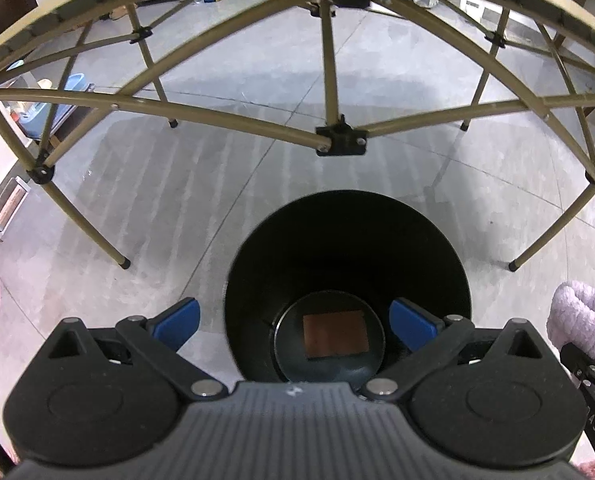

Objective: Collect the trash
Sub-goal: 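Open the left tool over the bin to drop the sponge, then move the right tool over the bin and open it to drop the sock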

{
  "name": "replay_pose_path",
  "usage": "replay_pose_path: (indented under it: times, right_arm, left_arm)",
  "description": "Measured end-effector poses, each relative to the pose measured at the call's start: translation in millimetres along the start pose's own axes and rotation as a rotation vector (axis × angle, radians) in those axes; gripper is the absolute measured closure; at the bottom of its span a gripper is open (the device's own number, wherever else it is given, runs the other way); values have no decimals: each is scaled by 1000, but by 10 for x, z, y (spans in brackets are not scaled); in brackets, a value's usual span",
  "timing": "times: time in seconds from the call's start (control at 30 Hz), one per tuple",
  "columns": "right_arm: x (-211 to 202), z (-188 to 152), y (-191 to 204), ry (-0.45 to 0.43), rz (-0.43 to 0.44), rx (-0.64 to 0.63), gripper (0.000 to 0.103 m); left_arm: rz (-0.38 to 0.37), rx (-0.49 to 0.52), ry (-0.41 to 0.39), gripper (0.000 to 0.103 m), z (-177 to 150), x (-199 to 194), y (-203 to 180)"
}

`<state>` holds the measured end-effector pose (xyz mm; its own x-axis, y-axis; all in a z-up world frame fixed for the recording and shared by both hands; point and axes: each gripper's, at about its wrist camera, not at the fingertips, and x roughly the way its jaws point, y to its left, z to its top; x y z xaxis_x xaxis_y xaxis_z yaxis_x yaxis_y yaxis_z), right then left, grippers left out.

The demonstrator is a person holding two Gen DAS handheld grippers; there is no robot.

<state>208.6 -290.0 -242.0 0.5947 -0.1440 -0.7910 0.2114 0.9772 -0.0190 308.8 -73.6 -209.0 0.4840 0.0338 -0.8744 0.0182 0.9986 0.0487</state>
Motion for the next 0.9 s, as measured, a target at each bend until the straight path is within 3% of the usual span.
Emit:
replay_pose_path:
  times: [0.23,0.9]
  right_arm:
    - [-161,64,197,-16,22,-24,80]
    - [-324,173,1010,-43,129,-153,80]
  left_arm:
    - [-29,-11,-27,0,-14,-150,242]
    - [36,-122,-40,0,-193,-270,1131]
